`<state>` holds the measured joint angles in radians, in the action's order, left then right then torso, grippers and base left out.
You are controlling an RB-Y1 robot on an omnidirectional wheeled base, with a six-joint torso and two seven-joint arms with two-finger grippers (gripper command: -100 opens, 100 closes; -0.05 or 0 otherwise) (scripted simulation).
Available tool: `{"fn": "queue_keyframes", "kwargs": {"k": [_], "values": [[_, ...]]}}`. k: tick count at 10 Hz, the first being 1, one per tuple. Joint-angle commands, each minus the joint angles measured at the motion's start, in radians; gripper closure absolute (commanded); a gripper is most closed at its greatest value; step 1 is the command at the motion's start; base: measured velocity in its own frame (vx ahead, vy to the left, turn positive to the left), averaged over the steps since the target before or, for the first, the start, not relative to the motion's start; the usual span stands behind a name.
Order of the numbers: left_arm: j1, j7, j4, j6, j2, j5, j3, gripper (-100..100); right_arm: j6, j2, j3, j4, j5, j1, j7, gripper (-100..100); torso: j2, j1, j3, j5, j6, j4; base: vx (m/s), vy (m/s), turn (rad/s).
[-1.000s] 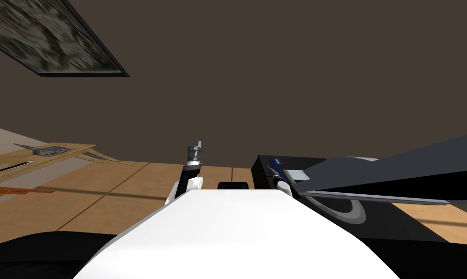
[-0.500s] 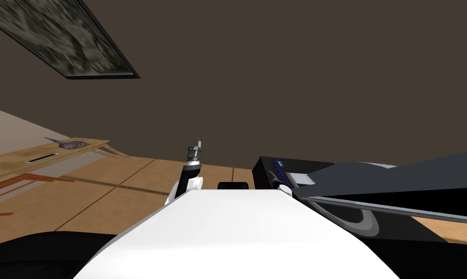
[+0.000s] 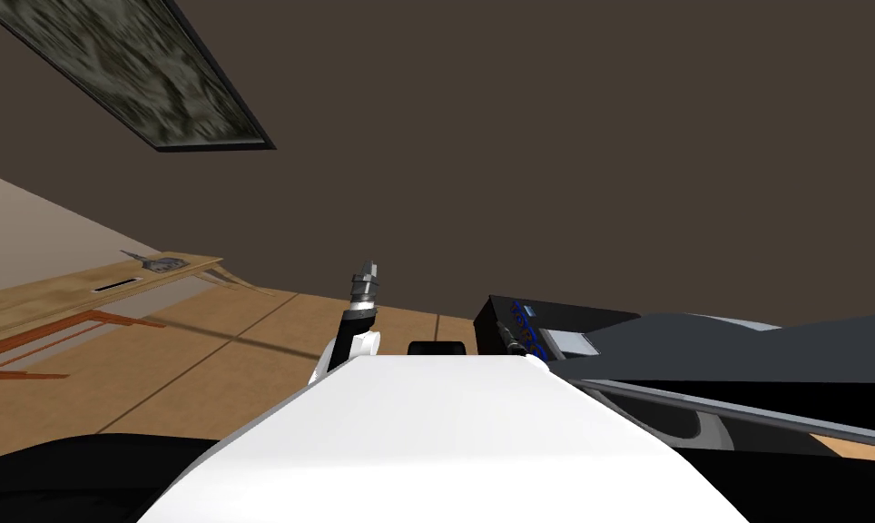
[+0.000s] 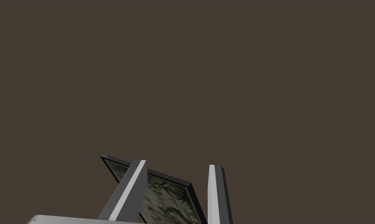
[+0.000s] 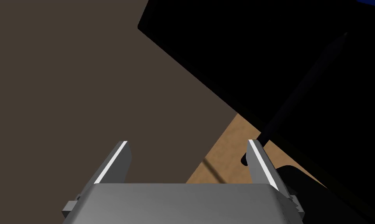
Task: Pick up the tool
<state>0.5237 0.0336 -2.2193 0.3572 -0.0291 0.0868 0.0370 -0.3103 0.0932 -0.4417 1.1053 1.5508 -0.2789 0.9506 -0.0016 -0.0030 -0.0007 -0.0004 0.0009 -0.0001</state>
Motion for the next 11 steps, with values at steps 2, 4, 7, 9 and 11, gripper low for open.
{"fn": "queue_keyframes", "kwargs": {"k": [2, 4, 7, 9, 11], "values": [[0.0, 0.0, 0.0, 0.0, 0.0, 0.0, 0.0, 0, -0.043, -0.012, -0.03, -0.062, 0.066, 0.0, 0.035, -100, 0.0, 0.0, 0.0, 0.0, 0.0, 0.0, 0.014, -0.029, 0.041], [0.0, 0.0, 0.0, 0.0, 0.0, 0.0, 0.0, 0, -0.063, -0.023, -0.049, -0.095, 0.101, 0.002, 0.048, -100, 0.0, 0.001, 0.0, 0.0, 0.0, 0.0, 0.01, -0.024, 0.046], [0.0, 0.0, 0.0, 0.0, 0.0, 0.0, 0.0, 0, -0.097, -0.046, -0.082, -0.149, 0.158, 0.004, 0.069, -100, 0.0, 0.0, 0.0, 0.0, 0.0, 0.0, 0.02, -0.047, 0.054], [0.0, 0.0, 0.0, 0.0, 0.0, 0.0, 0.0, 0, -0.122, -0.069, -0.111, -0.197, 0.206, 0.004, 0.084, -100, -0.001, -0.003, 0.0, -0.001, 0.0, 0.0, 0.025, -0.083, 0.055], [0.0, 0.0, 0.0, 0.0, 0.0, 0.0, 0.0, 0, -0.122, -0.069, -0.111, -0.197, 0.206, 0.004, 0.084, -100, 0.0, -0.002, 0.0, 0.0, 0.001, 0.0, 0.013, -0.038, 0.003]]}}
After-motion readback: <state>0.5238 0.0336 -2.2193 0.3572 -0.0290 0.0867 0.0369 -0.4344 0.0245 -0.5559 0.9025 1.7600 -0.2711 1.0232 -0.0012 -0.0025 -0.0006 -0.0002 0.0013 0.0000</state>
